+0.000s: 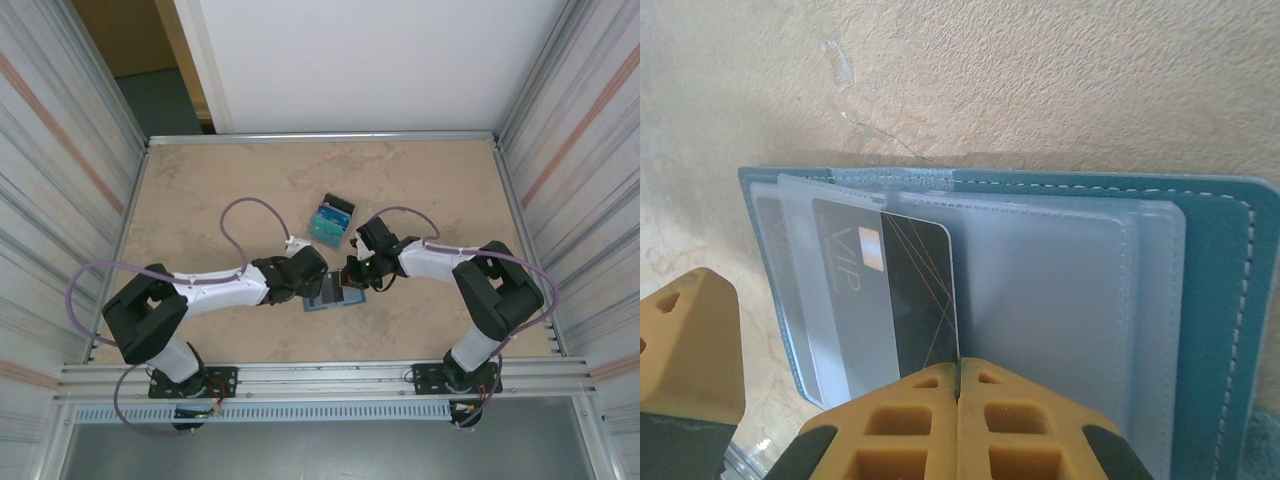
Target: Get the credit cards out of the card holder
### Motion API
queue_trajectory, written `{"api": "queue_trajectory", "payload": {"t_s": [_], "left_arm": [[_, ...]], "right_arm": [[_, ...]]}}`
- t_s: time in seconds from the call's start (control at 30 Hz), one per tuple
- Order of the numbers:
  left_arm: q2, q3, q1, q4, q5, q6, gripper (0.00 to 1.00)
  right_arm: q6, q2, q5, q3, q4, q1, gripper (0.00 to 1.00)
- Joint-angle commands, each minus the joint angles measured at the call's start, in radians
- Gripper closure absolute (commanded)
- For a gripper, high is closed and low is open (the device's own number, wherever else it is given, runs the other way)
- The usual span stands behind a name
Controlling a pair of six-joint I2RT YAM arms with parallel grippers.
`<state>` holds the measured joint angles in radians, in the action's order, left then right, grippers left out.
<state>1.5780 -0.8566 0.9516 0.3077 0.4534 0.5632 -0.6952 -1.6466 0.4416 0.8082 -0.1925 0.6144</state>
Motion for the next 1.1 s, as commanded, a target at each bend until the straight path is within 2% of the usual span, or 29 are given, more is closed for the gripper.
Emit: {"api": "queue_trajectory", "payload": {"t_s": [0.0,0.57,0.83,1.07], "left_arm": [[0.047,-0.040,0.012,-0.007,-0.007,-0.051,0.01],[0.126,-0.058,0.023,0.045,-0.023,-0.044,0.01],[0.145,-0.052,0.025,0.050,-0.028,-0.026,0.01],[0.155,-0.050,0.024,0.051,-0.033,-0.018,0.01]], "right_arm": [[0.025,0.029,-0.006,0.022,-0.030,-0.007,1.00],[0.015,0.084,0.015,-0.018,-0.015,-0.034,1.00],[-0.048,0.067,0.143,-0.070,0.145,-0.033,0.85],[-0.099,0.021,0.227,-0.092,0.281,-0.035,0.83]]}}
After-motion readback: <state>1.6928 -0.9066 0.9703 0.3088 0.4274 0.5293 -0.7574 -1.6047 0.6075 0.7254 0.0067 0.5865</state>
